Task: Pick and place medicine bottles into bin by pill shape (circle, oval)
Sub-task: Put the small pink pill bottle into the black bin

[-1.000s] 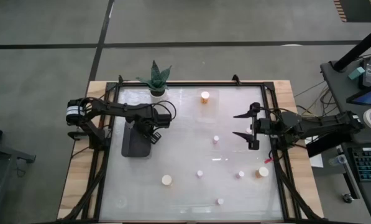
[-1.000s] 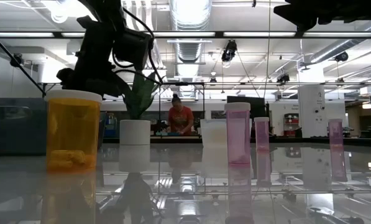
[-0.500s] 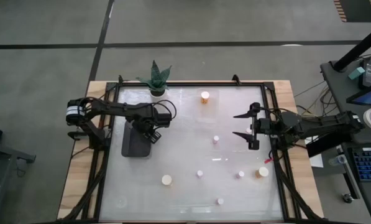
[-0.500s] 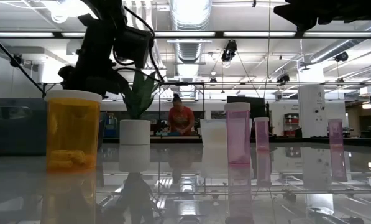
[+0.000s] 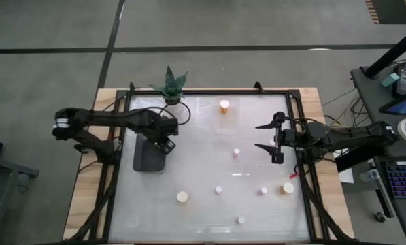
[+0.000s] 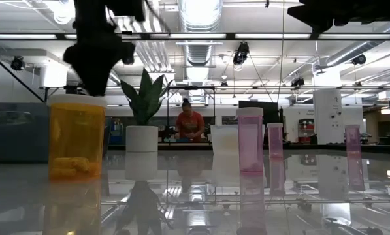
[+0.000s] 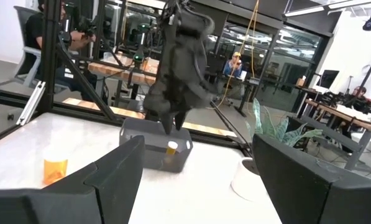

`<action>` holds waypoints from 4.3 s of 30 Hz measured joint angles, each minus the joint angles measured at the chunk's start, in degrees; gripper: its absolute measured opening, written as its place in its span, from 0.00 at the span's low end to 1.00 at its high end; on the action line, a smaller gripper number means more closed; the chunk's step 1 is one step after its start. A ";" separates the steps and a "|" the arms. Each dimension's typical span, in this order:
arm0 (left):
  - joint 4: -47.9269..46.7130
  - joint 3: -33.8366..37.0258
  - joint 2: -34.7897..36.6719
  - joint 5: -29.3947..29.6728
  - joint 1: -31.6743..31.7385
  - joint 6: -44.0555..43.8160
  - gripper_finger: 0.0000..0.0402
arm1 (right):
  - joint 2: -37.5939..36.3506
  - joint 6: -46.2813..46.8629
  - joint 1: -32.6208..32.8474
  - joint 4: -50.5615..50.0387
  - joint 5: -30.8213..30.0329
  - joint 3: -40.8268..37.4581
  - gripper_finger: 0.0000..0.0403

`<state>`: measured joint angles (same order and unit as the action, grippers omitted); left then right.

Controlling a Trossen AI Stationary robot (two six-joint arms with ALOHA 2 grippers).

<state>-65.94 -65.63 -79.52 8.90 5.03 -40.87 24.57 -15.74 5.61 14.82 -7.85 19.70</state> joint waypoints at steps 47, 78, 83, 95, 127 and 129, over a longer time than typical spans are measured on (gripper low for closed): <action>79.05 28.83 16.97 15.07 -17.78 54.79 0.43 | 38.25 51.46 0.49 -62.46 -1.24 33.16 0.71; 79.10 28.98 17.00 15.04 -17.78 54.65 0.43 | 44.43 26.52 1.88 -10.56 -5.78 3.54 0.64; 79.13 29.24 17.00 15.04 -17.79 54.65 0.43 | 49.00 26.23 1.88 -5.23 -7.29 3.52 0.61; 79.13 29.29 17.00 15.04 -17.78 54.63 0.43 | 54.68 25.56 1.88 3.51 -8.88 3.49 0.55; 81.95 29.24 17.00 14.98 -17.87 49.60 0.43 | 50.45 22.55 1.88 -0.38 -8.68 13.61 0.23; 81.84 29.25 16.98 14.87 -17.89 48.18 0.43 | 51.23 21.58 1.88 -1.39 -8.68 16.35 0.23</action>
<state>15.90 -36.37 -62.54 23.77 -12.86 7.30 75.79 5.83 7.49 13.43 -16.53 36.05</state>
